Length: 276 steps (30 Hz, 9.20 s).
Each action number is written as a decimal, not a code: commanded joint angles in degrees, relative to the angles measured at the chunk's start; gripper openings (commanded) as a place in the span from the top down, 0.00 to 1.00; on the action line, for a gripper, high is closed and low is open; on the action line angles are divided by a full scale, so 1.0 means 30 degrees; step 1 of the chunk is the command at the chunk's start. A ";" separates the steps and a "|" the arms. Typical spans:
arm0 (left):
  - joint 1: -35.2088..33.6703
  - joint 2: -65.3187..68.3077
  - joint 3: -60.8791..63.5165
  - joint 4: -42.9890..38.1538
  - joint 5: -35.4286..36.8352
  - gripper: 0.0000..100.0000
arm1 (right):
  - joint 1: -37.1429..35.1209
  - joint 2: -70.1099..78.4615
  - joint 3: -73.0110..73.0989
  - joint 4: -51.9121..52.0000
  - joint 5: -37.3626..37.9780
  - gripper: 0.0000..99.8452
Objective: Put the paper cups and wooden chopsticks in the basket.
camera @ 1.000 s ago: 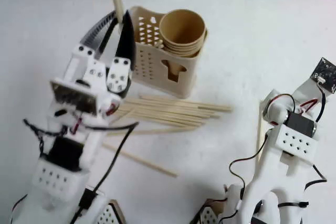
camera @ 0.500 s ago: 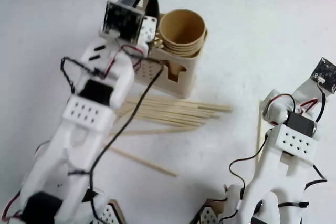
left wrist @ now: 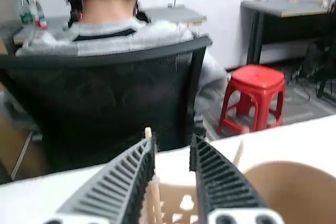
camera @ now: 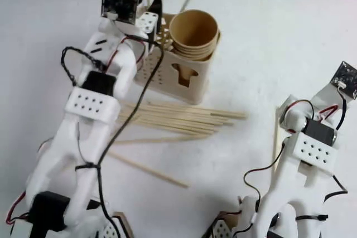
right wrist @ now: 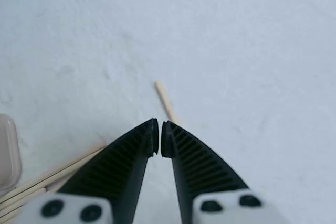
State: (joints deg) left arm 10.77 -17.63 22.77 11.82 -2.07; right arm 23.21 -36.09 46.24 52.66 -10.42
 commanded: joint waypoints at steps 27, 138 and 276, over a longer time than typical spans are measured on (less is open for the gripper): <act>-0.2476 -1.0769 0.5744 1.8081 -1.0813 0.79 | 0.0073 -0.0249 0.0029 -0.0337 0.0996 0.97; 0.4791 0.1011 0.6359 1.9018 -1.5121 0.97 | -0.0396 -0.0278 0.0088 -0.0337 0.1172 0.97; -0.2037 0.1216 -0.9582 1.2718 -0.0586 0.83 | -0.0484 -0.0278 0.0029 -0.0337 0.1670 0.97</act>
State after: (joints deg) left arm 6.29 -8.13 -1.49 43.30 -4.18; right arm 22.42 -36.09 46.95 52.66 -6.02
